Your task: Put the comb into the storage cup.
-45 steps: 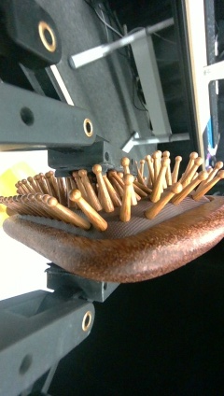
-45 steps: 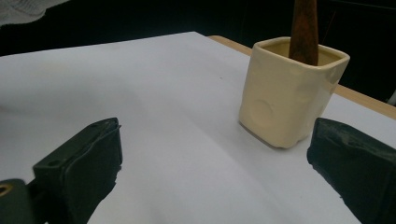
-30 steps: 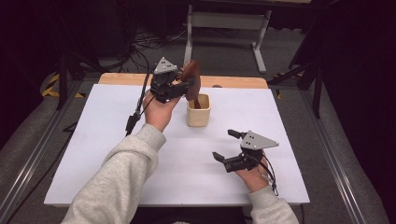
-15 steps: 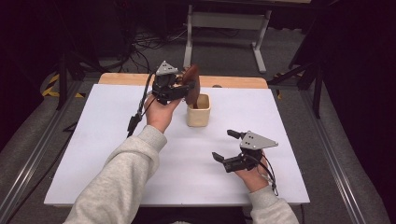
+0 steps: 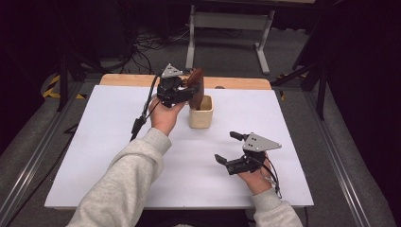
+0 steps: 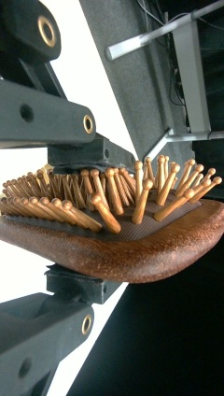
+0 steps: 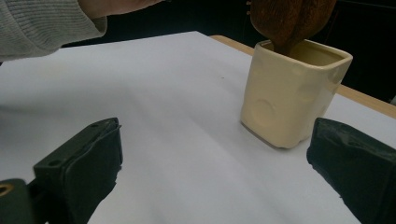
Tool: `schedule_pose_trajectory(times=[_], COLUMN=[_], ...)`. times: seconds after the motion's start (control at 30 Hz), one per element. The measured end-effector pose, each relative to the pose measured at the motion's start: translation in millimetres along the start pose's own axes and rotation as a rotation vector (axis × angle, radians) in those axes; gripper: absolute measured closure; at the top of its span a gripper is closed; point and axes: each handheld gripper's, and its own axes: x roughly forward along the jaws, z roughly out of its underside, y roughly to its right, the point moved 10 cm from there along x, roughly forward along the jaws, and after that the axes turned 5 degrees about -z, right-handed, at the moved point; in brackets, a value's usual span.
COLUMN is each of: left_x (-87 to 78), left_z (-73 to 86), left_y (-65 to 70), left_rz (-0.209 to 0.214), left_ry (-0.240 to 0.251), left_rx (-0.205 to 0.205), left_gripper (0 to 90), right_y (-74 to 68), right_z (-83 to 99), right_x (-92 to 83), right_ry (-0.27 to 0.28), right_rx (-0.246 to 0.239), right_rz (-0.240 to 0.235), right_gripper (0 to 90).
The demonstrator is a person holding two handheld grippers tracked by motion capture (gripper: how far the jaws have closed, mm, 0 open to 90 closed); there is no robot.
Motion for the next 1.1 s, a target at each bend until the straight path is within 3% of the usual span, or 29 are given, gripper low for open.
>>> schedule_pose_trajectory(times=[0.47,1.1], left_x=[-0.1,-9.1], left_z=[2.5,8.9], left_y=[-1.1,-16.8], left_rz=[-0.015,-0.051], left_ry=[0.026,-0.011], left_rx=[0.006,0.015], left_gripper=[49.0,38.7], right_y=[-0.9,-1.7], right_z=[0.9,0.4], right_x=[1.3,2.2], right_ry=[-0.007,-0.005], right_rx=[-0.004,-0.004], right_rz=[-0.003,-0.008], right_gripper=[3.7,3.7])
